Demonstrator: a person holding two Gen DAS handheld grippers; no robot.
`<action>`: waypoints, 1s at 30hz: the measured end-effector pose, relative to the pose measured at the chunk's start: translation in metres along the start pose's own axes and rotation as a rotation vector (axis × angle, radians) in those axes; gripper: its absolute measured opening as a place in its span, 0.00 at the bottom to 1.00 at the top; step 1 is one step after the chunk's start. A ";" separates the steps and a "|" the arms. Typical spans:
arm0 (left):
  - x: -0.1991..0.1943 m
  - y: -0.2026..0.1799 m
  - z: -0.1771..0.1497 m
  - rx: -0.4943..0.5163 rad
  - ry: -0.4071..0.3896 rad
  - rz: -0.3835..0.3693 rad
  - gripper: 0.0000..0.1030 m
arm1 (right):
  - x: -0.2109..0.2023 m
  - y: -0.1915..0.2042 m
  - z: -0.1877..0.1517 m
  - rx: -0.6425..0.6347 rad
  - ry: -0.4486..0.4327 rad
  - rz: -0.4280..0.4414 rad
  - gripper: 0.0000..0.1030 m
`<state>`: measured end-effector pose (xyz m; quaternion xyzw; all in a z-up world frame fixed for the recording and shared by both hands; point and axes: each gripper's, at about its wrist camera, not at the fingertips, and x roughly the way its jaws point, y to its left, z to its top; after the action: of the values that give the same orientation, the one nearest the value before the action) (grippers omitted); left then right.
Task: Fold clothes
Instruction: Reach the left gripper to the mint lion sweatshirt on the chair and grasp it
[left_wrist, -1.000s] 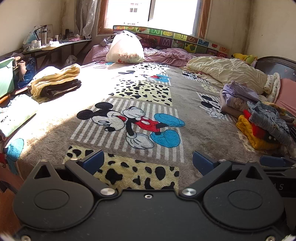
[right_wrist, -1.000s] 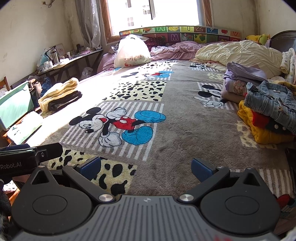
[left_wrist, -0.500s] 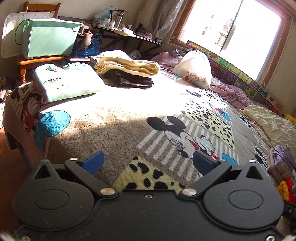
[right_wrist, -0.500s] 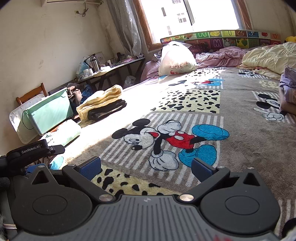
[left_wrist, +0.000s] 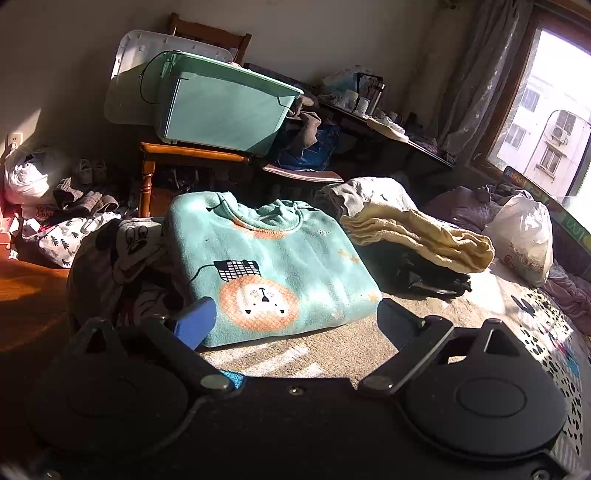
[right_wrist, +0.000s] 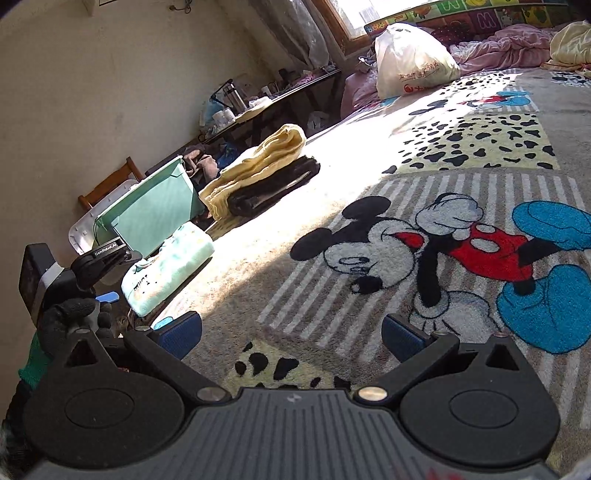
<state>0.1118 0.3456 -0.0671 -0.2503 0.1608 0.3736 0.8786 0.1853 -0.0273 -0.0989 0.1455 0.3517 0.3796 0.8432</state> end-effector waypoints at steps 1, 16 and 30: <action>0.012 0.000 0.002 0.024 -0.006 0.025 0.86 | 0.006 0.000 -0.004 0.003 0.016 0.007 1.00; 0.077 0.010 -0.007 0.268 -0.017 0.186 0.39 | 0.044 0.005 -0.035 0.025 0.119 0.001 1.00; -0.016 -0.082 -0.008 0.283 -0.143 -0.489 0.09 | -0.020 -0.009 -0.036 0.064 0.056 -0.042 1.00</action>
<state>0.1610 0.2829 -0.0405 -0.1297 0.0840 0.1414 0.9778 0.1555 -0.0487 -0.1189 0.1542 0.3901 0.3542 0.8358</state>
